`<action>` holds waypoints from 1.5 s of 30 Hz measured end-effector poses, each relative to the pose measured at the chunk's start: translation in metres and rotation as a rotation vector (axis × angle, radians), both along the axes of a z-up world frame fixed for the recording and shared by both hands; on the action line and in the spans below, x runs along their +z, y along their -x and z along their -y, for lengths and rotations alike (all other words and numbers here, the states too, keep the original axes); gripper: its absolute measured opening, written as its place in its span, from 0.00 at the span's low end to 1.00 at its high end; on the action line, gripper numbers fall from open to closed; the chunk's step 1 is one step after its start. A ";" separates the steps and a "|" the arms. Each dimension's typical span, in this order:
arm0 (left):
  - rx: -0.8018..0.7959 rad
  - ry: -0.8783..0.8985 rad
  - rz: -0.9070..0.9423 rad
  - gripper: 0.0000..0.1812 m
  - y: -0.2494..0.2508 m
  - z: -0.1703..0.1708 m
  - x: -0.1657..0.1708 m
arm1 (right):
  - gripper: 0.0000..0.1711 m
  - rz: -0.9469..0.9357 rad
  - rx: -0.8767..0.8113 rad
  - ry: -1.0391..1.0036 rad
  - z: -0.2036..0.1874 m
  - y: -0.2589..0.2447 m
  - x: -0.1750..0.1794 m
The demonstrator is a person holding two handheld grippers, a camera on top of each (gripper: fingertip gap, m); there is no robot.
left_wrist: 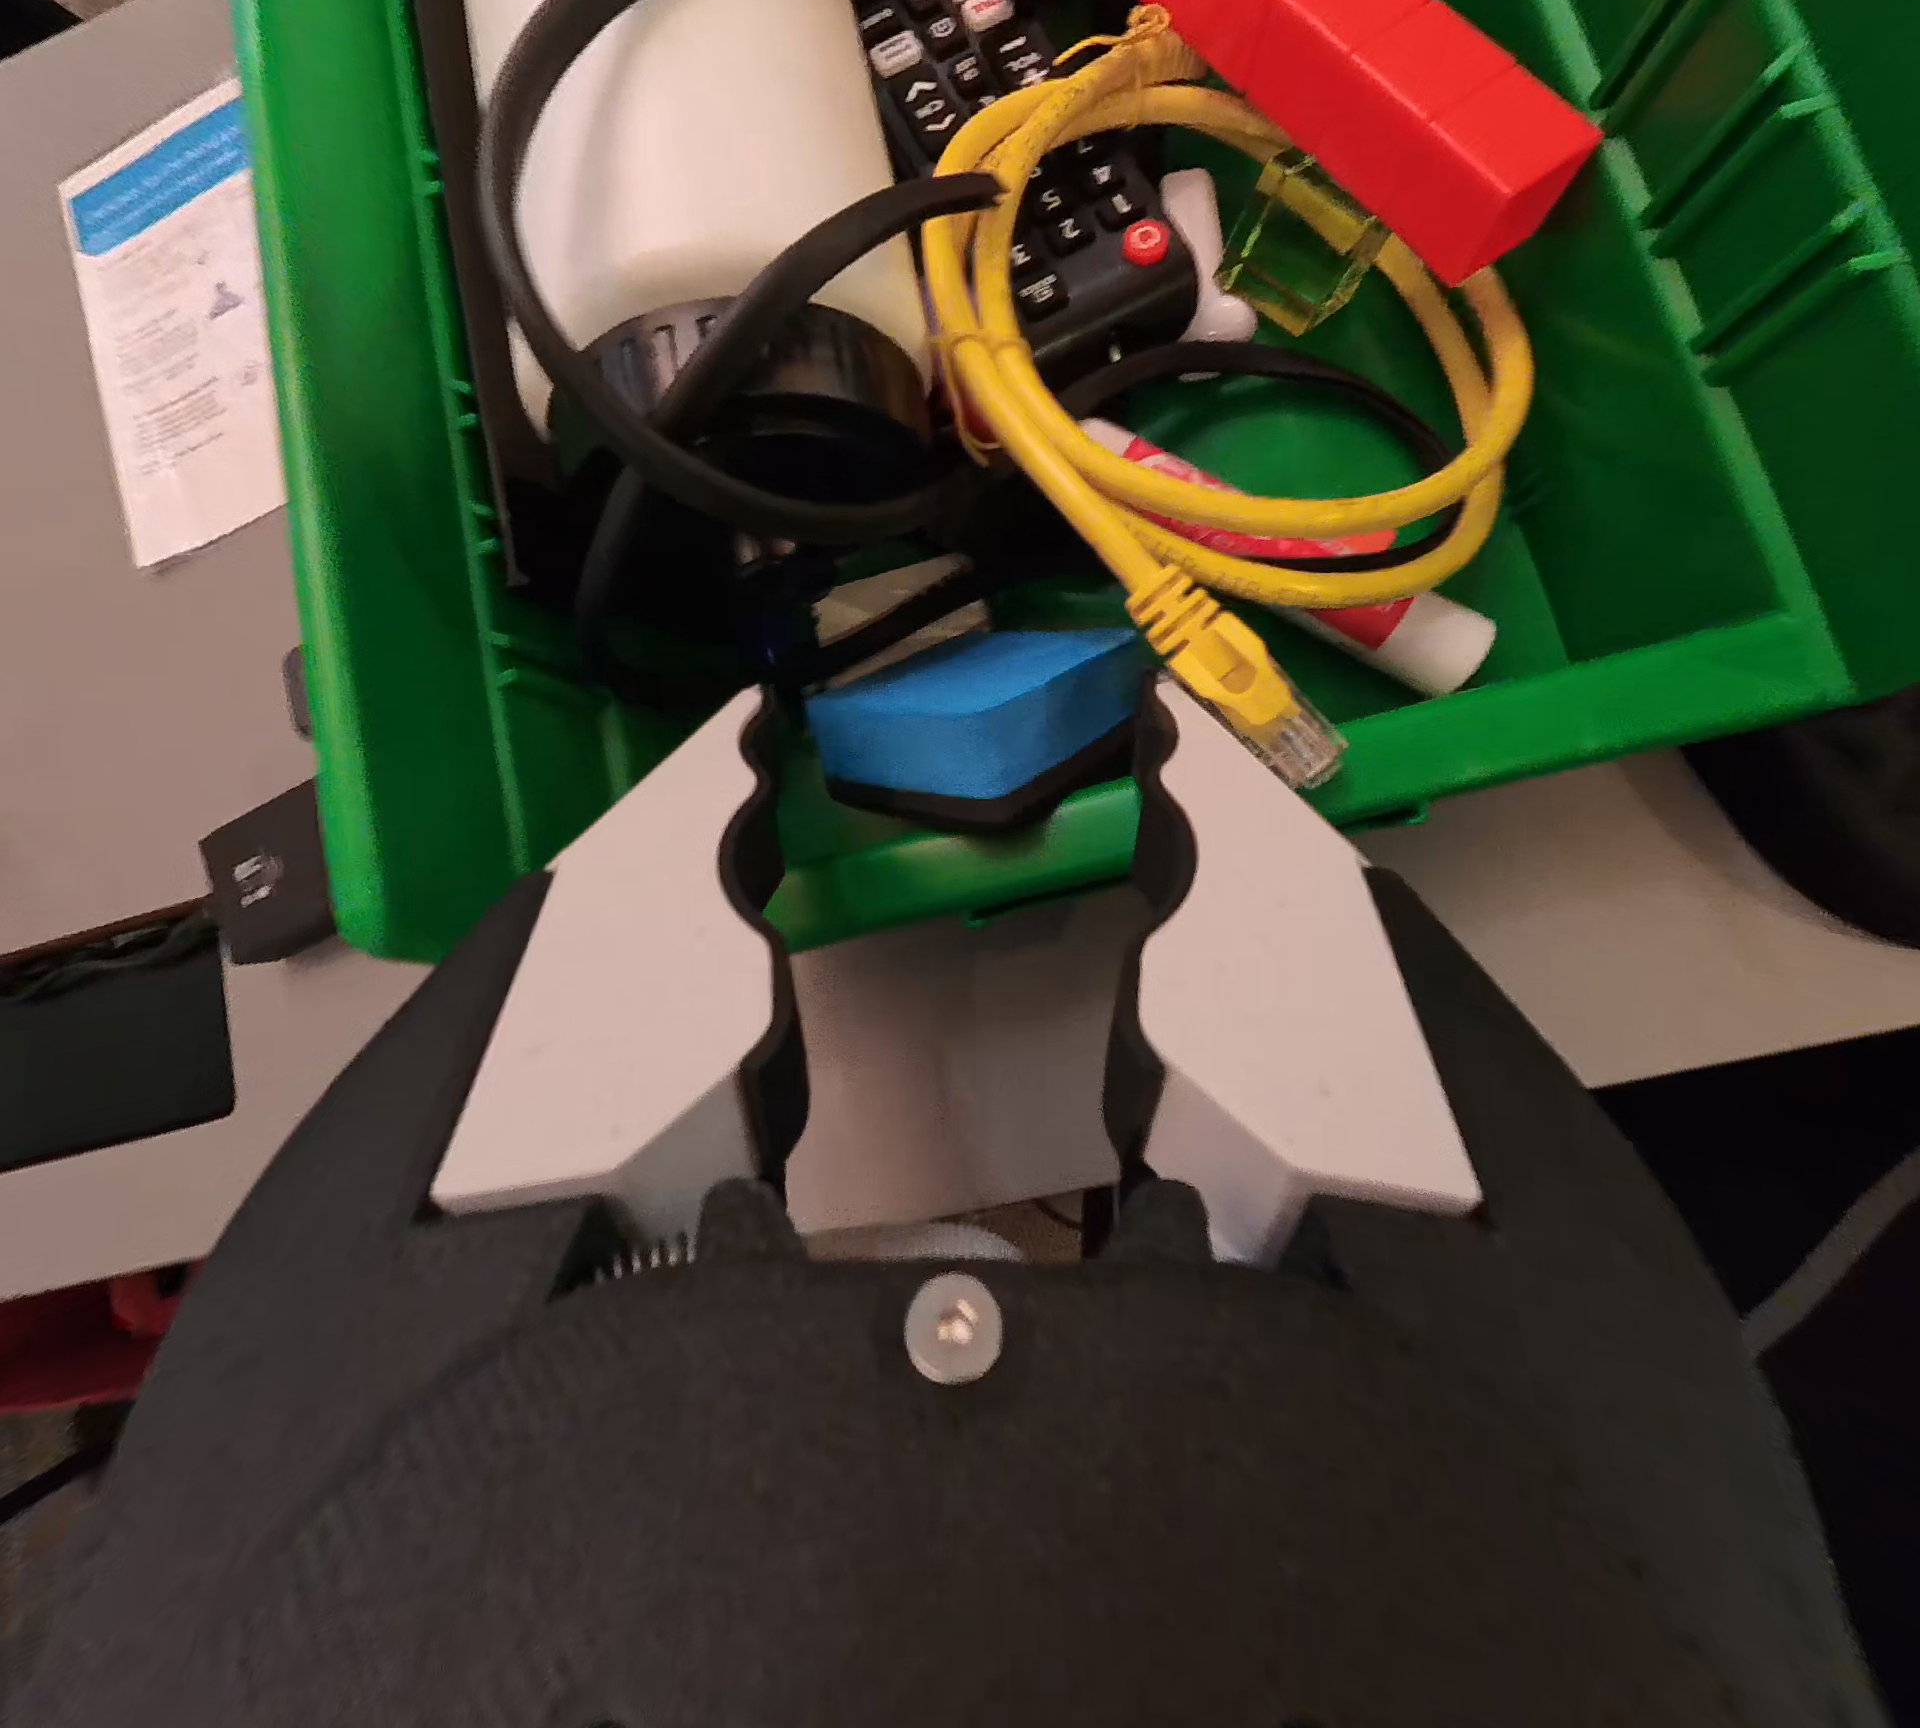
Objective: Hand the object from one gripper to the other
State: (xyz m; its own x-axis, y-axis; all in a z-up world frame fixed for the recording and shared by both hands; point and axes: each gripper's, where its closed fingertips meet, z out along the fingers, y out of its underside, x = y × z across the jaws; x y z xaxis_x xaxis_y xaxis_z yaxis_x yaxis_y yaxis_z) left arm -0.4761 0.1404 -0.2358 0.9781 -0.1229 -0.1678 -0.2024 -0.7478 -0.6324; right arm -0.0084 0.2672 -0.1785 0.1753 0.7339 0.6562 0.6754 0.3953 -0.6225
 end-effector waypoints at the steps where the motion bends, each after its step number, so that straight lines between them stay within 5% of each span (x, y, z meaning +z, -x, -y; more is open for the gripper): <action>1: -0.013 -0.003 0.018 0.36 -0.004 -0.002 -0.001 | 0.30 -0.002 0.003 0.001 0.001 0.000 0.000; 20: 0.045 -0.021 -0.062 0.30 0.013 -0.002 0.002 | 0.30 -0.005 0.017 0.001 0.004 0.001 -0.001; 37: 0.029 -0.298 -0.128 0.29 0.001 -0.011 0.078 | 0.38 -0.002 0.010 -0.041 0.006 0.007 0.004; 45: -0.217 -0.443 -0.092 0.30 -0.086 -0.052 0.130 | 0.43 0.009 0.051 -0.133 0.021 0.041 0.017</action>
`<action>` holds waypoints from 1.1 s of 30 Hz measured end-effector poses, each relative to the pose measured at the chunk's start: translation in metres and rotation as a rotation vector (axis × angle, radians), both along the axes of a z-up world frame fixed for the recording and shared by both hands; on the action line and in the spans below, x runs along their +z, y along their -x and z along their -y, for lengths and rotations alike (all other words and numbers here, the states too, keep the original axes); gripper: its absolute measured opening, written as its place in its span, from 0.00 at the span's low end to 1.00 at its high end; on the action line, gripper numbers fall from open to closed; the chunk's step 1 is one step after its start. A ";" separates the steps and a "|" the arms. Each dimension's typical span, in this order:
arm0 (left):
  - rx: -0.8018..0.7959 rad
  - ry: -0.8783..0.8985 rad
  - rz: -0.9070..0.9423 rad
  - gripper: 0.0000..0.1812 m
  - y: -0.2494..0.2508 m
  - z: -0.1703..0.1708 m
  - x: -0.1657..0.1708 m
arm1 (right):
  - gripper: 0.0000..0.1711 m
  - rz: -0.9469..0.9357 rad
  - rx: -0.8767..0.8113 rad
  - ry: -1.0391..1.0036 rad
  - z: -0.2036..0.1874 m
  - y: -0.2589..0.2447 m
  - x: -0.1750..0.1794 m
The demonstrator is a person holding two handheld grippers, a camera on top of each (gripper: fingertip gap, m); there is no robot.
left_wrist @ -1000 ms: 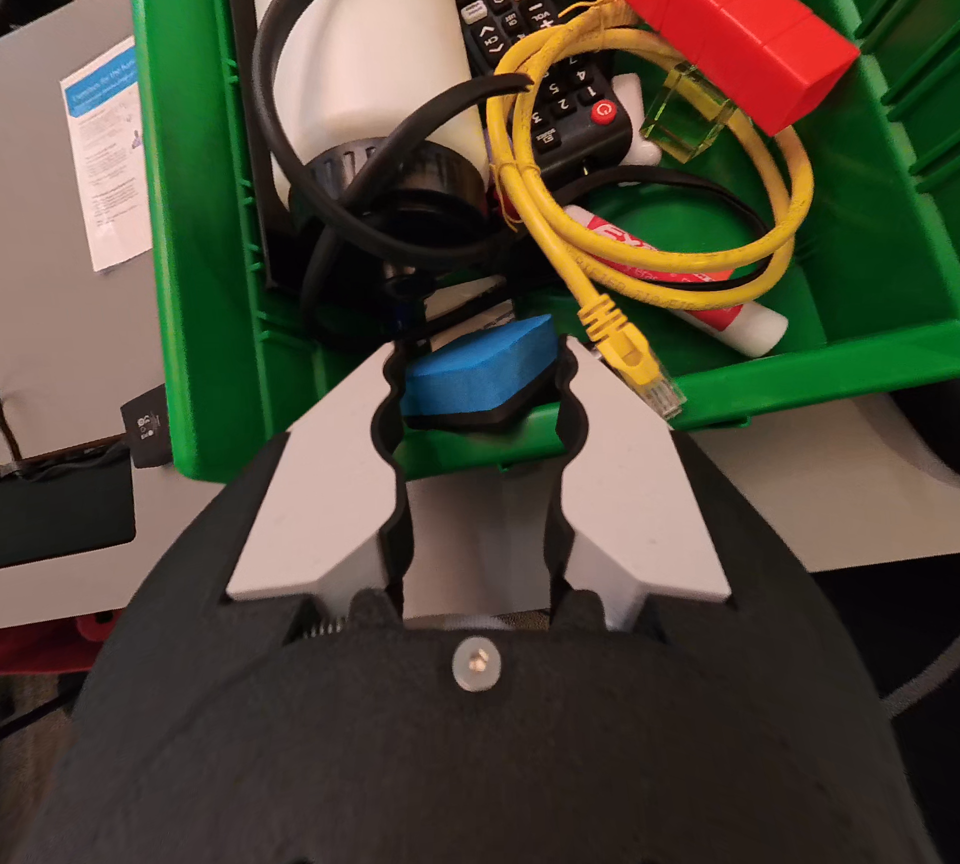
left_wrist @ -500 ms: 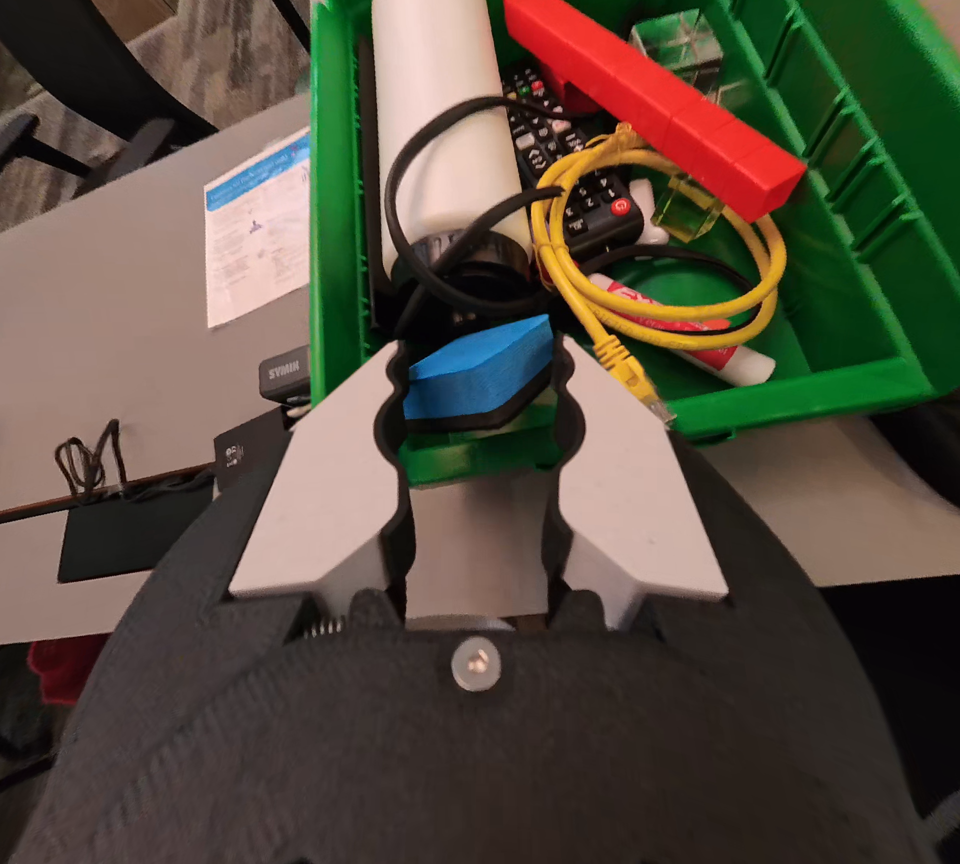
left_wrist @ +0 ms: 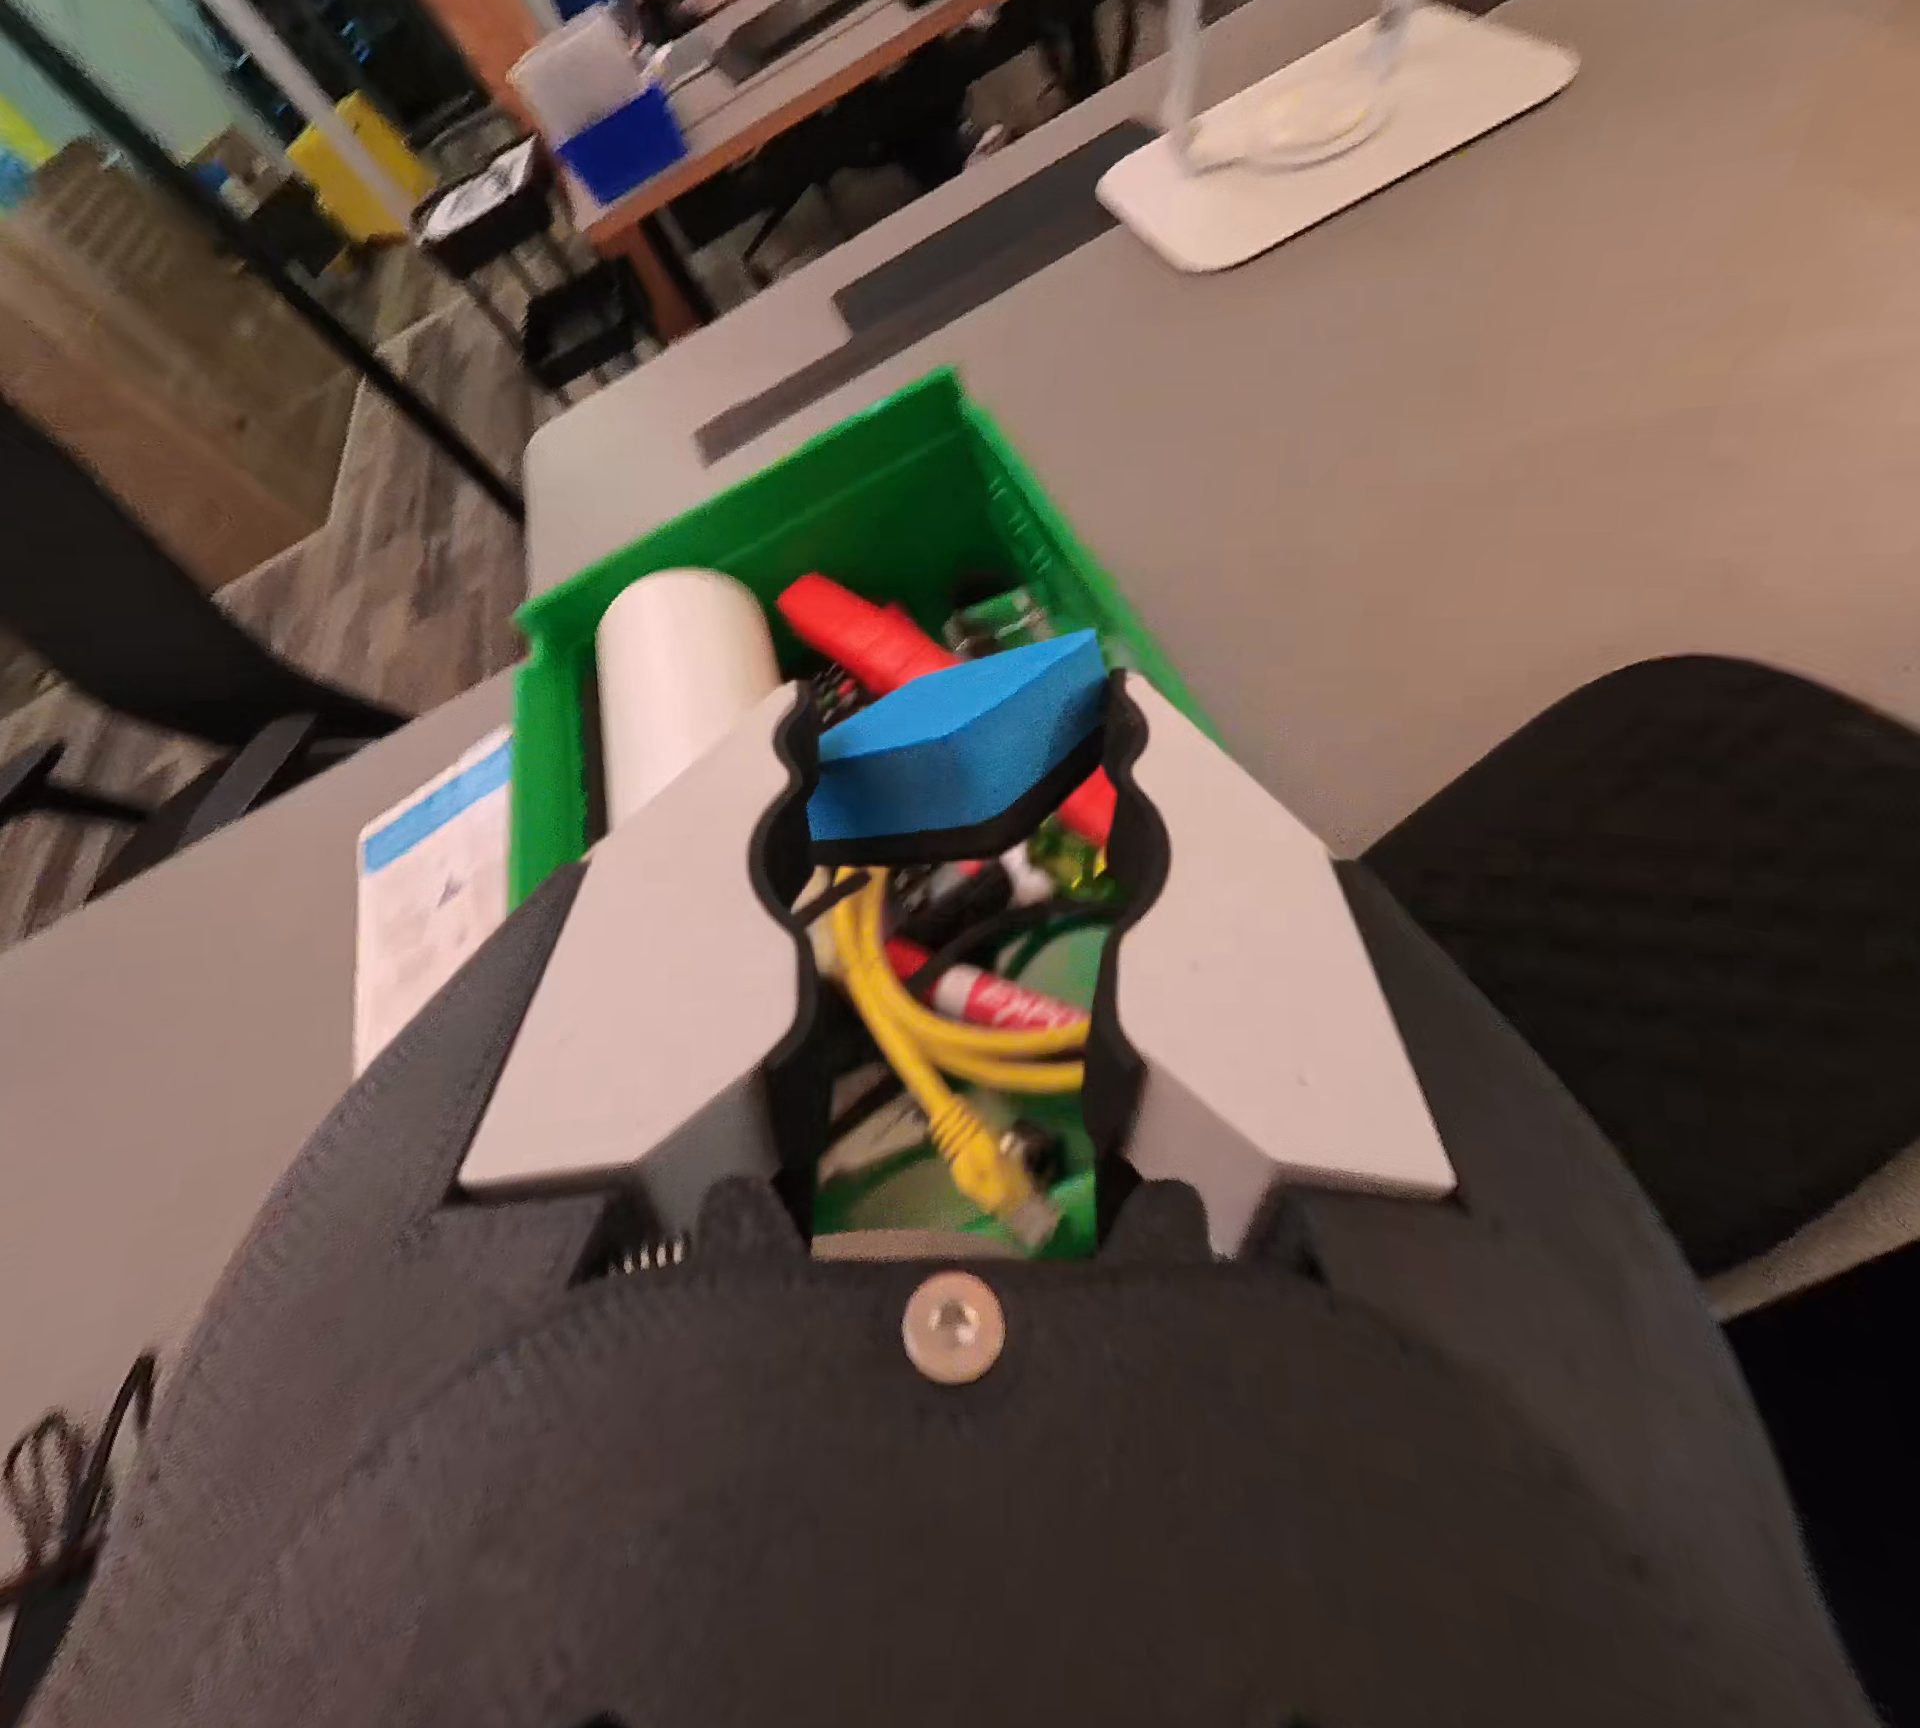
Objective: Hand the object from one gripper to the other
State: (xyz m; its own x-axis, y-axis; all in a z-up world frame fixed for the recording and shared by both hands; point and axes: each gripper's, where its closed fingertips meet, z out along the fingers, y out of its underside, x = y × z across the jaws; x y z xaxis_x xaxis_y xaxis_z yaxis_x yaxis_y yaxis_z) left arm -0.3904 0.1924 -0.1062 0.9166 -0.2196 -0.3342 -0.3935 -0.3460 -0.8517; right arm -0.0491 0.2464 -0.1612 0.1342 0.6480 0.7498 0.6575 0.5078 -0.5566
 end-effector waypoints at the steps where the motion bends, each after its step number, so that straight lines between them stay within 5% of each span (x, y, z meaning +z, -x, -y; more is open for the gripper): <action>1: -0.041 -0.012 0.006 0.30 -0.015 -0.006 0.004 | 0.43 -0.014 0.015 0.002 0.004 0.006 0.003; 12: -0.489 -0.018 0.164 0.29 -0.188 -0.054 0.003 | 0.44 -0.032 0.002 -0.181 0.009 0.058 0.029; 22: -0.647 -0.069 0.216 0.30 -0.275 -0.061 0.005 | 0.45 -0.025 -0.043 -0.309 -0.005 0.058 0.033; 30: -0.673 -0.054 0.148 0.30 -0.301 -0.051 -0.009 | 0.31 -0.006 -0.031 -0.418 0.003 0.063 0.031; 33: -0.670 -0.040 0.148 0.29 -0.307 -0.051 -0.012 | 0.16 -0.044 -0.064 -0.433 0.000 0.059 0.037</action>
State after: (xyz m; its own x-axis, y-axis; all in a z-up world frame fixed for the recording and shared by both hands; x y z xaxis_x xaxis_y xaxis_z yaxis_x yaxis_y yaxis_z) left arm -0.0837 0.2429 -0.1183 0.6243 -0.7449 -0.2354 -0.3901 -0.0361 -0.9201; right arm -0.1082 0.2464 -0.1239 0.2020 0.2643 0.9431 0.6755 0.6597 -0.3295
